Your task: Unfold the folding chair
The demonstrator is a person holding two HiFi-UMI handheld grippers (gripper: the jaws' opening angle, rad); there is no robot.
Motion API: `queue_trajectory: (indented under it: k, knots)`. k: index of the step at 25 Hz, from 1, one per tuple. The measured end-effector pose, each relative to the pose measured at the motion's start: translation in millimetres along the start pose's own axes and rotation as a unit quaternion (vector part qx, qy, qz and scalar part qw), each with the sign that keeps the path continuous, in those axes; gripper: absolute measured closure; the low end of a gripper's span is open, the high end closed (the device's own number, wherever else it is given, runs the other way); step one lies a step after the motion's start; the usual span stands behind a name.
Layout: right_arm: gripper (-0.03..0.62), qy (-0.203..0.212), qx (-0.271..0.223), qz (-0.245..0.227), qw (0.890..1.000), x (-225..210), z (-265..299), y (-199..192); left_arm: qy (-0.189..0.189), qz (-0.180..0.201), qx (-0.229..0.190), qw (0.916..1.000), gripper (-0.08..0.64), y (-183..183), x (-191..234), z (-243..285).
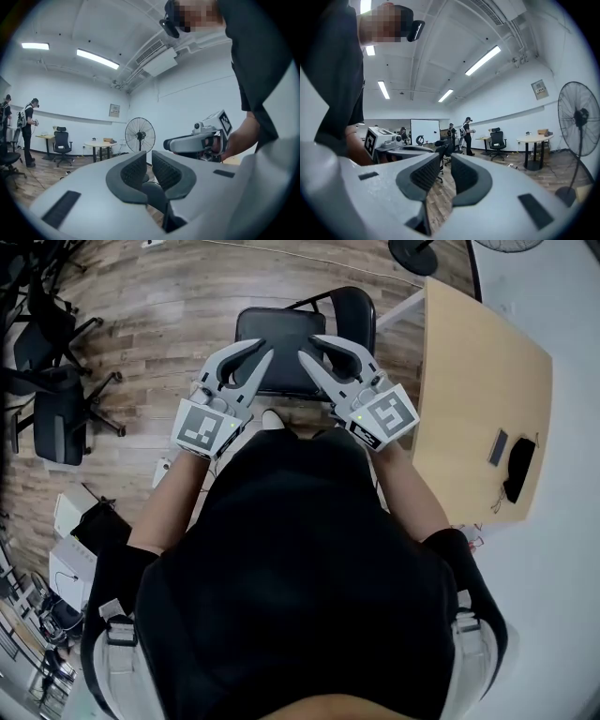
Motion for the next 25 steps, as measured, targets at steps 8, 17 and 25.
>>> queue_trajectory:
  k: [8, 17, 25]
  knots:
    - [0.591, -0.038, -0.005, -0.014, 0.999, -5, -14, 3, -0.016, 0.004, -0.01, 0.9998, 0.565, 8, -5, 10]
    - [0.591, -0.057, -0.01, -0.012, 0.998, -12, -22, 4, -0.027, -0.001, -0.02, 0.9994, 0.565, 13, -4, 17]
    - [0.592, -0.07, -0.008, -0.011, 0.997, -20, -25, 1, -0.033, 0.005, -0.01, 0.9994, 0.565, 8, -6, 23]
Point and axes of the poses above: the fingertips, and each gripper's own axes: z forward along the fingers, x to its left, y out of its top, the point moved 3 cm from there along -z, backward along the fingers, and after that the axes turned 6 degrees about -y, right-handed, at the moved point
